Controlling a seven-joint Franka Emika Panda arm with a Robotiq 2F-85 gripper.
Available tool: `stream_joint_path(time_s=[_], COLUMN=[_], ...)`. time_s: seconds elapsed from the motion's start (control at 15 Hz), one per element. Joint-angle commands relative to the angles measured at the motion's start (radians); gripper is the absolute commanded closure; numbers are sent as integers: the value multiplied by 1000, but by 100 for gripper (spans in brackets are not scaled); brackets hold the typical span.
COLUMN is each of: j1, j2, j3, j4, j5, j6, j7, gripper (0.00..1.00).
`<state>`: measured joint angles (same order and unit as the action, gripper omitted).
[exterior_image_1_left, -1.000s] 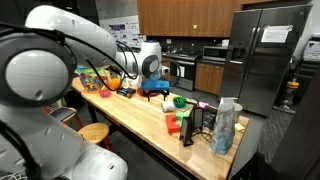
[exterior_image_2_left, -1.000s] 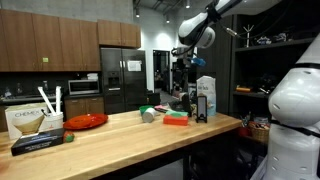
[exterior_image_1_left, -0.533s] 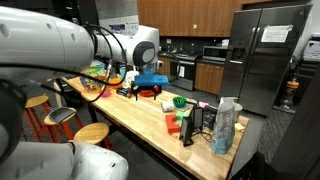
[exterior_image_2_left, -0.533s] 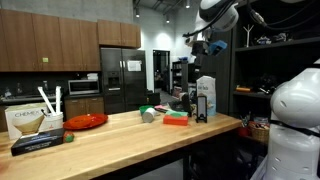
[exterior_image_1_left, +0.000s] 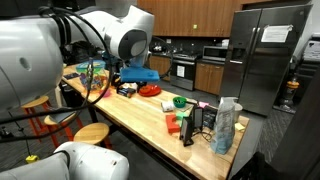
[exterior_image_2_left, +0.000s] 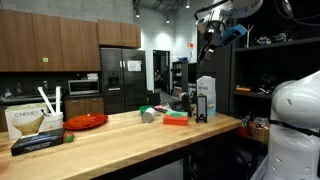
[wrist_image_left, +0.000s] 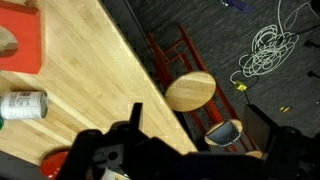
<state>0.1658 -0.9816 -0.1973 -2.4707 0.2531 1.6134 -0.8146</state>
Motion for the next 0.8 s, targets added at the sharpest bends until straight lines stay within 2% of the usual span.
stream_joint_path(time_s=[0.0, 0.13, 0.2, 0.47, 0.73], j1=[-7, -52, -16, -46, 42], j2=[-34, -8, -27, -15, 9], j3=[-12, -8, -6, -11, -6], j4=[-2, -4, 0, -7, -47], j5=[14, -38, -13, -30, 59], j6=[-4, 31, 4, 18, 69], j7=[-4, 32, 20, 27, -68], gripper=[0, 0, 0, 0, 0])
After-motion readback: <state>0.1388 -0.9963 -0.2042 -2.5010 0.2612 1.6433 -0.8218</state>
